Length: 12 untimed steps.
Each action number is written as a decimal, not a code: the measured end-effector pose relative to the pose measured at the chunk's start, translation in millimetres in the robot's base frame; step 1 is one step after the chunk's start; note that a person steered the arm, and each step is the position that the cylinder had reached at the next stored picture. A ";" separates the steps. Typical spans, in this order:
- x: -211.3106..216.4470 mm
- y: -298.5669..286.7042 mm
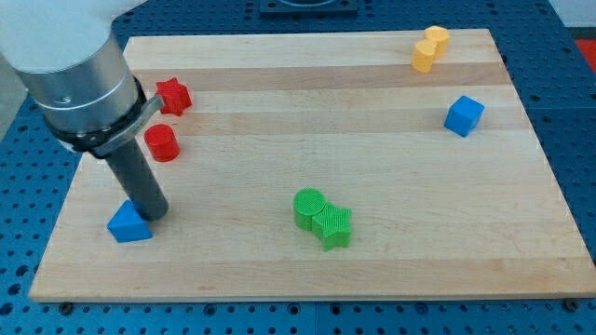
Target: Move the blue cube closer to the blue triangle
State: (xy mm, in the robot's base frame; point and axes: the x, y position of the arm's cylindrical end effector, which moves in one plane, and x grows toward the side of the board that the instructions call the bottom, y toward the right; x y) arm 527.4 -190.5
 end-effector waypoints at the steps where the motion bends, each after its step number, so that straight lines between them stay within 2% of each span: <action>1: 2.5 -13.7; 2: 0.2 -18.0; 3: -20.9 4.4; 6: -61.1 125.8; 10: -63.3 325.5; 12: -70.8 404.3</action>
State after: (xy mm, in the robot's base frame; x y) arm 456.6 213.8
